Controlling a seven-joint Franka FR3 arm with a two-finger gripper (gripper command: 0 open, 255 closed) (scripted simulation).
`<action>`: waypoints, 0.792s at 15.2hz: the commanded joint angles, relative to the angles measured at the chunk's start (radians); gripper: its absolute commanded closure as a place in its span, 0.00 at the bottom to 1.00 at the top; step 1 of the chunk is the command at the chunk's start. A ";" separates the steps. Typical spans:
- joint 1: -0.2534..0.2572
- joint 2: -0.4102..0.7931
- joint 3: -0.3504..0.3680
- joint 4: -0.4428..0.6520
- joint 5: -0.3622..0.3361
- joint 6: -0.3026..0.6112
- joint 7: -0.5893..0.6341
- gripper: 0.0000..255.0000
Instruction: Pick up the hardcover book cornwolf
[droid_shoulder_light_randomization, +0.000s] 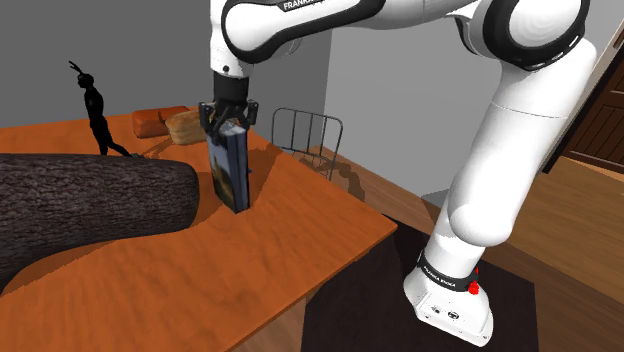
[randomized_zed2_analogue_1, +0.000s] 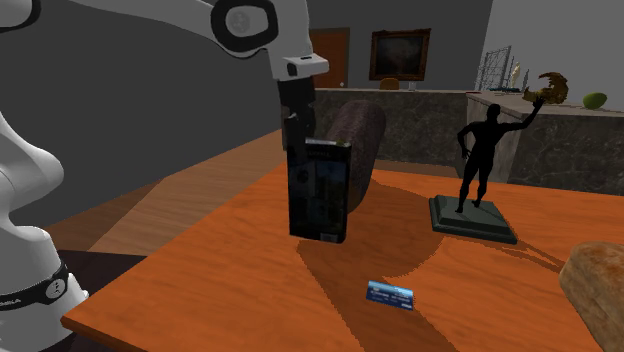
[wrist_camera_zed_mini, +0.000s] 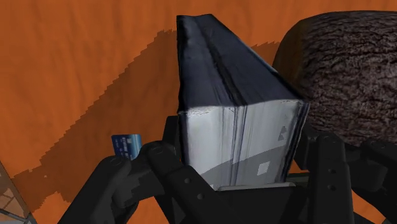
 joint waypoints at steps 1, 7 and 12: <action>0.000 -0.002 0.000 0.023 0.001 -0.025 0.000 1.00; 0.000 -0.007 -0.001 0.099 0.002 -0.105 -0.001 1.00; -0.001 -0.006 -0.001 0.142 0.001 -0.147 0.000 1.00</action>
